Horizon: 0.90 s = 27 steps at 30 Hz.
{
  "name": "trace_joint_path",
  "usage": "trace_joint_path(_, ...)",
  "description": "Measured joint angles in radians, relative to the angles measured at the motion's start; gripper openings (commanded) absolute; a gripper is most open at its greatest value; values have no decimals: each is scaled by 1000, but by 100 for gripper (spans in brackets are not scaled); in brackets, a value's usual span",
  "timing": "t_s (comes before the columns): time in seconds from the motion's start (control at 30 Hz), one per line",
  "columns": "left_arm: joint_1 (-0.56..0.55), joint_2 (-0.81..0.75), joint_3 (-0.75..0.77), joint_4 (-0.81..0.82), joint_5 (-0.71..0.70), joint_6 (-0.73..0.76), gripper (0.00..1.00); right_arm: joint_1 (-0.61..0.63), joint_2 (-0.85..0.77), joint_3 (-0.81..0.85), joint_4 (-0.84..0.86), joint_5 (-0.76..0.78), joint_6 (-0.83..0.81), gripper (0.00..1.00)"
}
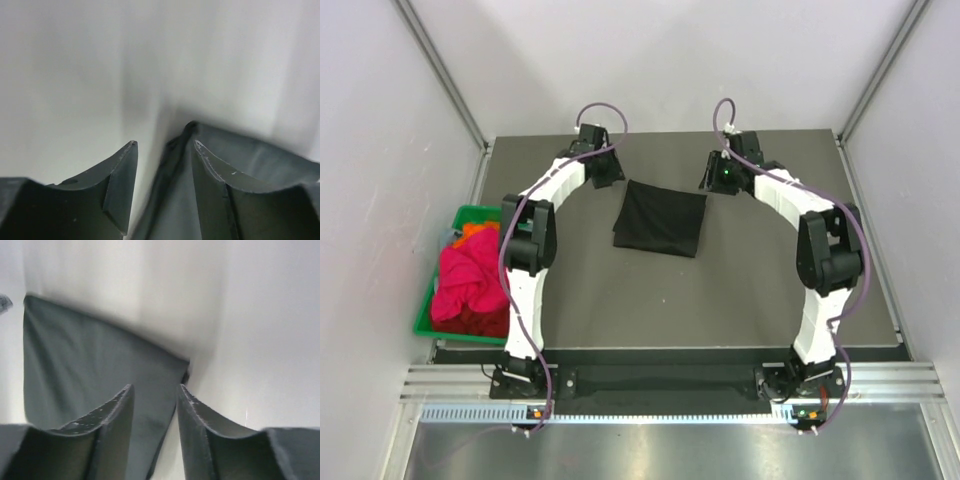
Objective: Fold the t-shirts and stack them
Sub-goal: Fold the tshirt
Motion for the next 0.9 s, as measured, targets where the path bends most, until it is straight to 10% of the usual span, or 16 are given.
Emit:
trace_joint_path(0.57,-59,-304,-430,-43,85,92,46,29,-249,-418,1,-233,32,51)
trace_joint_path(0.9,-53,-225,-433,-60,38,76,14,36,-153,-508,134,-264,58,20)
